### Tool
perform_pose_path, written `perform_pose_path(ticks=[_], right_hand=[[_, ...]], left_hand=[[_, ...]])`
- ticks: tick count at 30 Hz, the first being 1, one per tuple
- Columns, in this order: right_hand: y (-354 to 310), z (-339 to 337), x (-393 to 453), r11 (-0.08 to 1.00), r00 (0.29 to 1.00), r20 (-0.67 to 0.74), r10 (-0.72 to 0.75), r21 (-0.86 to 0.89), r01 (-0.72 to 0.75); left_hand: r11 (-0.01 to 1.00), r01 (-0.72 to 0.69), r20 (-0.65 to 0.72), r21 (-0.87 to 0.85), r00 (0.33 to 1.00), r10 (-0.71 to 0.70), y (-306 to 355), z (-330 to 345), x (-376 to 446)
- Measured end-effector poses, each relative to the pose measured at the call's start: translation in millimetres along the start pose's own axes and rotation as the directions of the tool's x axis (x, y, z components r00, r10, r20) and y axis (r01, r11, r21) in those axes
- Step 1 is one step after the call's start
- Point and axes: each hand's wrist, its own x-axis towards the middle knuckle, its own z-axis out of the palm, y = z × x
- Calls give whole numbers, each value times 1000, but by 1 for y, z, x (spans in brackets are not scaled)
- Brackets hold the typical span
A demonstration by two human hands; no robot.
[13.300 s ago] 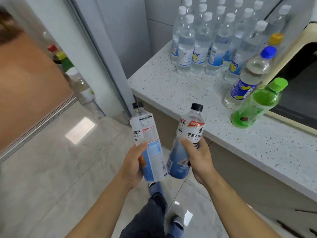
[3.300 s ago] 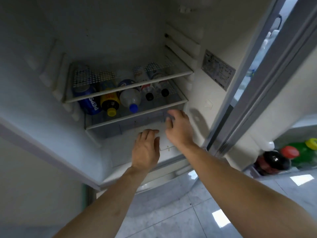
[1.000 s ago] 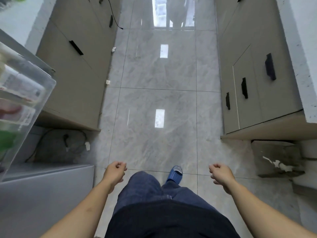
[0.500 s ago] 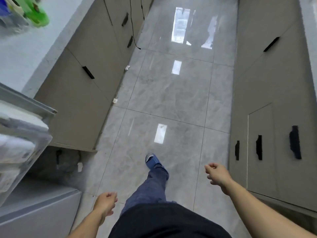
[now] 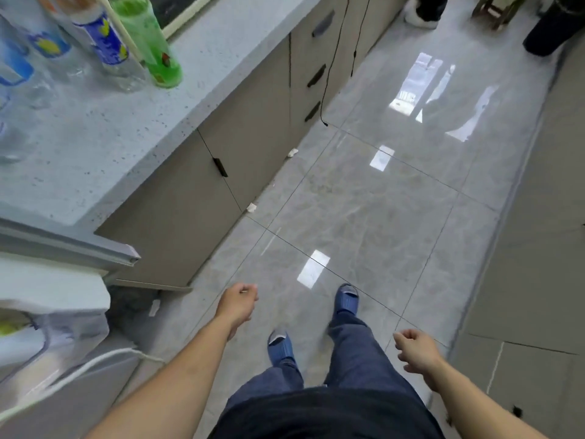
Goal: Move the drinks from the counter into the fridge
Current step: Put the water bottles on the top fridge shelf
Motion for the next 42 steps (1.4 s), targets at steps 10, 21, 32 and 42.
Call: perform_pose_path(ticks=[10, 21, 32, 42], right_hand=[[-161, -56, 107, 955, 975, 180, -127, -244, 170], [-347, -2, 143, 775, 837, 438, -329, -381, 504], [-411, 43, 140, 712, 853, 418, -313, -491, 502], [-504, 142, 93, 546, 744, 550, -379, -517, 660]], left_hand=[[945, 220, -224, -242, 935, -275, 21, 27, -8], [729, 277, -307, -626, 772, -557, -25, 64, -20], [630, 232, -295, -741, 730, -616, 6, 18, 47], [764, -21, -442, -645, 825, -351, 107, -98, 77]])
